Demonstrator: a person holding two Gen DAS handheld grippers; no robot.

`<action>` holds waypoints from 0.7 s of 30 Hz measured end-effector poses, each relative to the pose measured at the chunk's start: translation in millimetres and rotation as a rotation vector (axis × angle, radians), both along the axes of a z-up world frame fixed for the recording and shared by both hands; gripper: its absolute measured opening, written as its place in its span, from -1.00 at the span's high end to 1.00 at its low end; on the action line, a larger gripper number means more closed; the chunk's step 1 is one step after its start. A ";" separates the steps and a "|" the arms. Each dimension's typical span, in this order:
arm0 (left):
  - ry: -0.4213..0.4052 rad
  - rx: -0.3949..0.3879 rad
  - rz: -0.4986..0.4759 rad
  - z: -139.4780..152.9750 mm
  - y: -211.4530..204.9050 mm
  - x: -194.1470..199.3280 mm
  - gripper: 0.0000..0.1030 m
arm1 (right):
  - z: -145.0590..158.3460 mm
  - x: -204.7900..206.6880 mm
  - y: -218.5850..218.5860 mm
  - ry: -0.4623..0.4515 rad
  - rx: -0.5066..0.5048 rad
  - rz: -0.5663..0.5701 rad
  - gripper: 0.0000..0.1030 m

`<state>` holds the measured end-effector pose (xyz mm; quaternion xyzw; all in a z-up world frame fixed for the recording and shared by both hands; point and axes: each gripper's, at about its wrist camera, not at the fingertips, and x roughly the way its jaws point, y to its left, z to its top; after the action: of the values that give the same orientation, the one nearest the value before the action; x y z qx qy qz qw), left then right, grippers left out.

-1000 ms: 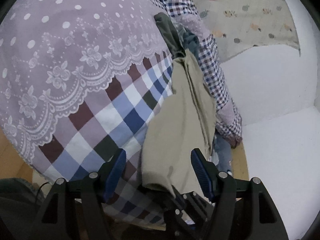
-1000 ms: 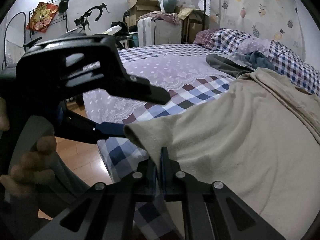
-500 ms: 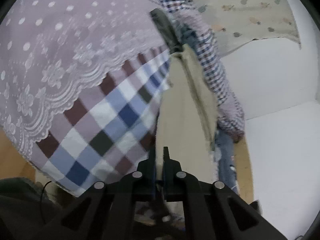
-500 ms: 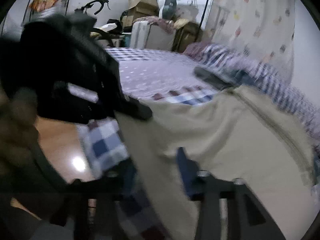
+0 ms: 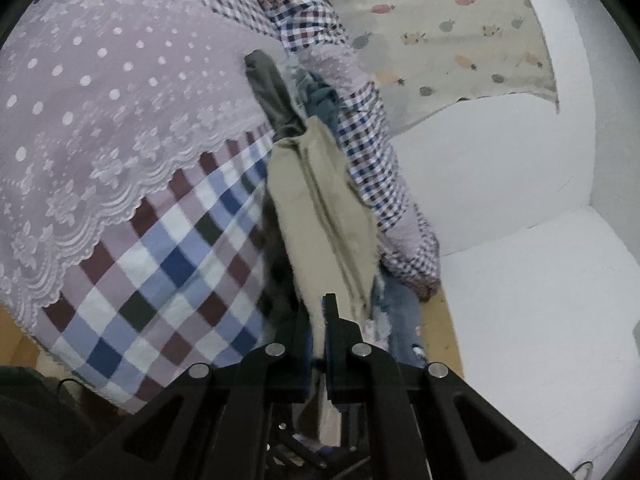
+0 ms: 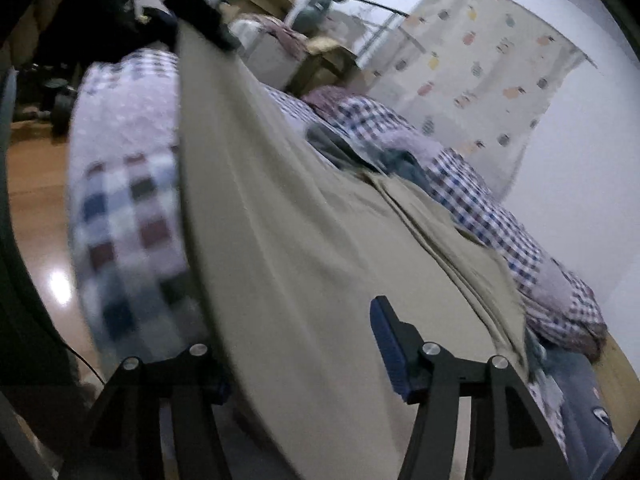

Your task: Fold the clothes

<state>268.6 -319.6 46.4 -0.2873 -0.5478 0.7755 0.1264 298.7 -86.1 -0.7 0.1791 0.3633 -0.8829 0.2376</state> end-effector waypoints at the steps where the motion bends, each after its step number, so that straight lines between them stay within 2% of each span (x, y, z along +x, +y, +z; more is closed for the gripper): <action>1: 0.011 0.006 0.004 3.4 -1.2 -0.3 0.95 | -0.9 -3.1 6.5 0.003 0.011 -0.020 -0.19; 6: 0.040 0.020 0.018 16.5 -5.7 -4.9 0.95 | -2.1 -15.1 55.0 0.007 0.068 -0.127 -0.19; 18: 0.082 0.008 0.024 46.0 -13.9 -19.0 0.95 | 2.0 -5.1 174.2 0.069 0.208 -0.261 -0.19; 21: 0.083 -0.002 0.020 50.6 -13.5 -22.6 0.95 | -0.3 -1.2 205.5 0.087 0.285 -0.295 -0.18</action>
<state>246.0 -333.1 97.1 -0.2495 -0.5441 0.7885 0.1411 297.5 119.4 -1.0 0.2237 0.4642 -0.8547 0.0620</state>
